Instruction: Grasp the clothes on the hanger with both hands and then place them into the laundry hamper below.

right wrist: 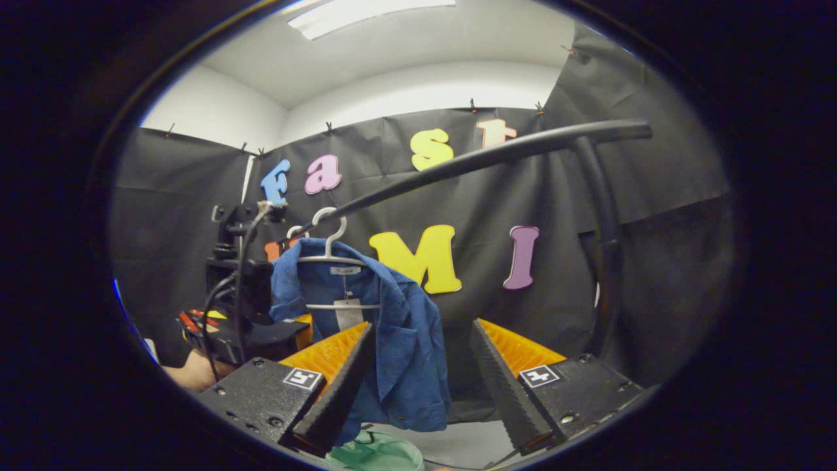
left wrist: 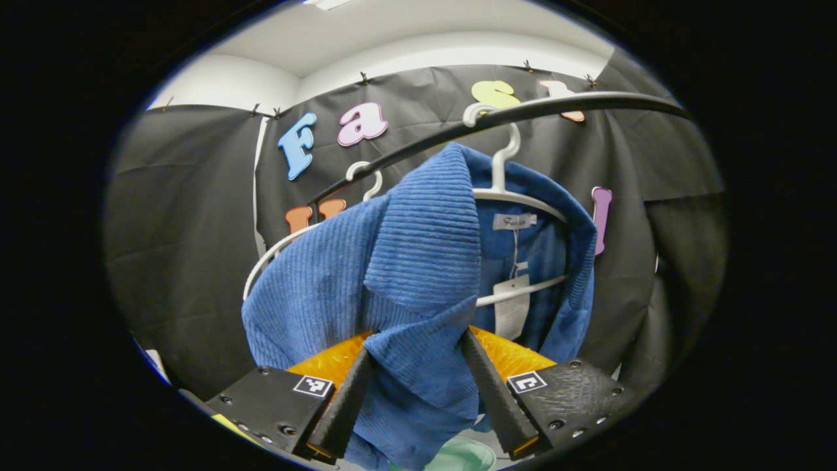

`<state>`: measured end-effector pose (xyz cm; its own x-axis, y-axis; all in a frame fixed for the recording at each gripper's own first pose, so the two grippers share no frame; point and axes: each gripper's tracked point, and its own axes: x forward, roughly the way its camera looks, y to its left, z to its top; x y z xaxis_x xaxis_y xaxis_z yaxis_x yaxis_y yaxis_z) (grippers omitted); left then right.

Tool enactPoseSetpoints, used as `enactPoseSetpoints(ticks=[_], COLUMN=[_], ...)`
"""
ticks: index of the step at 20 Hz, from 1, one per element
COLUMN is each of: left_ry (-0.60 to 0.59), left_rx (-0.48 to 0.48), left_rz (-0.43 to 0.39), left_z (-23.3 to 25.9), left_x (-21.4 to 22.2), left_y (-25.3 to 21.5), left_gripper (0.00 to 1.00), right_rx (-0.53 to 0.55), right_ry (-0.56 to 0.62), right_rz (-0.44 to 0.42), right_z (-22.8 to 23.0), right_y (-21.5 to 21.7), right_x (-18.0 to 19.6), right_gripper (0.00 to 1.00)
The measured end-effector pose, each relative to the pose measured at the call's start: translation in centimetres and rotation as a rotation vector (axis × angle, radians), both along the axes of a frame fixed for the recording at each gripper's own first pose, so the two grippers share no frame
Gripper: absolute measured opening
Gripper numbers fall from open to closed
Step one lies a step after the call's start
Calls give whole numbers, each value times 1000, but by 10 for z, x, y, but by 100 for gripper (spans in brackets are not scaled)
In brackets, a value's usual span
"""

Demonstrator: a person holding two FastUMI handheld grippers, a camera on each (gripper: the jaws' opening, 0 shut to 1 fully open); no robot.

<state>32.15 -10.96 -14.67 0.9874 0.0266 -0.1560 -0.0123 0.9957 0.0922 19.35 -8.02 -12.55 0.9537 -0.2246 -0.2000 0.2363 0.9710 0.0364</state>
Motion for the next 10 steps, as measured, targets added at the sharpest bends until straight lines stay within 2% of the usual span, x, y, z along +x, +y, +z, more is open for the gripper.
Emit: enactPoseSetpoints(ticks=[2,6,9,10], left_ry=[-8,-25,-18,-16], left_rx=[4,13,13,12], left_rz=[-19,-27,-34,-38], left_z=[7,17,17,17], left_x=[3,7,12,14], left_y=[9,31,43,45], left_gripper=[82,82,83,83], right_rx=[22,32,14,6], right_ry=[28,74,111,127], right_rz=[15,-18,-84,-130], right_z=[-18,-45,-59,-64], right_y=[12,23,26,24], right_x=[31,83,107,111], right_gripper=[93,95,93,93])
